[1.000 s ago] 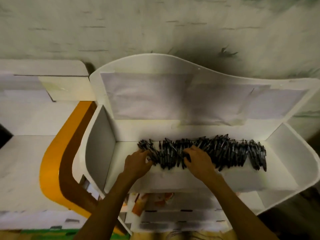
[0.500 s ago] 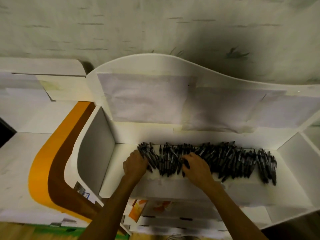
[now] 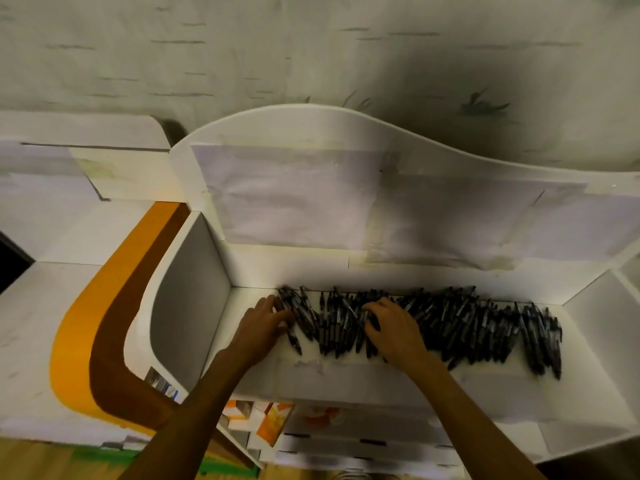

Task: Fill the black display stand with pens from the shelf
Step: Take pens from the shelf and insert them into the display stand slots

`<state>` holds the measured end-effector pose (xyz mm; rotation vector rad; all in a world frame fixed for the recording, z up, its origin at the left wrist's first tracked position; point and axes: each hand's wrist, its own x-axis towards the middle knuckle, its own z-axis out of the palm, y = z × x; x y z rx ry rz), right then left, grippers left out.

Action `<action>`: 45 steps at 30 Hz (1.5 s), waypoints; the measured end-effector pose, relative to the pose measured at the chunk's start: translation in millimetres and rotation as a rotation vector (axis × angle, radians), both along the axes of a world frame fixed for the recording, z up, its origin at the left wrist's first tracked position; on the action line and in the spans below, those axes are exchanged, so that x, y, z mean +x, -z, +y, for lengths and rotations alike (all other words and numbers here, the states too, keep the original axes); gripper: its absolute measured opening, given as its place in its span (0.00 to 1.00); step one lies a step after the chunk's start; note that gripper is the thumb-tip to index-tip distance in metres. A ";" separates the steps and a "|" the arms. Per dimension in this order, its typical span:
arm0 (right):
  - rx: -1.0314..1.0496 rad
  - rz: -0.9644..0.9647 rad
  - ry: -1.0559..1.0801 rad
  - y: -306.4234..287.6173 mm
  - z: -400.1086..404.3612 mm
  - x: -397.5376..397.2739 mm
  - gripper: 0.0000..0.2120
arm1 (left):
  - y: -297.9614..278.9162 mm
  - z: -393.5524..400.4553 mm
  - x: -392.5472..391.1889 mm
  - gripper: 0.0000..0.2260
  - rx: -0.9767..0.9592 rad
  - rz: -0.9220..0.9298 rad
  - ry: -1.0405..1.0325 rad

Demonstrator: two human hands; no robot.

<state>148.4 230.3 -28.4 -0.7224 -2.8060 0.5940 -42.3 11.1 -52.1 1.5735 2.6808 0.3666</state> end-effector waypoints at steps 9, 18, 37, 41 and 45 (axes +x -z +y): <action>0.030 0.029 -0.016 -3.1 4.2 -7.3 0.15 | 13.2 -14.8 -4.7 0.18 -0.032 0.118 0.028; 0.048 0.032 -0.022 -3.3 7.7 -12.1 0.14 | 7.9 14.7 8.1 0.17 0.033 -0.245 -0.582; 0.091 0.009 -0.032 5.3 1.0 -17.1 0.13 | -0.8 38.3 17.6 0.09 0.126 -0.435 -0.752; 0.107 0.002 -0.033 4.6 -0.2 -17.9 0.13 | 3.0 44.5 19.4 0.20 0.076 -0.532 -0.736; 0.110 0.014 -0.040 4.6 -0.5 -17.0 0.13 | 8.2 53.0 21.2 0.20 0.054 -0.505 -0.734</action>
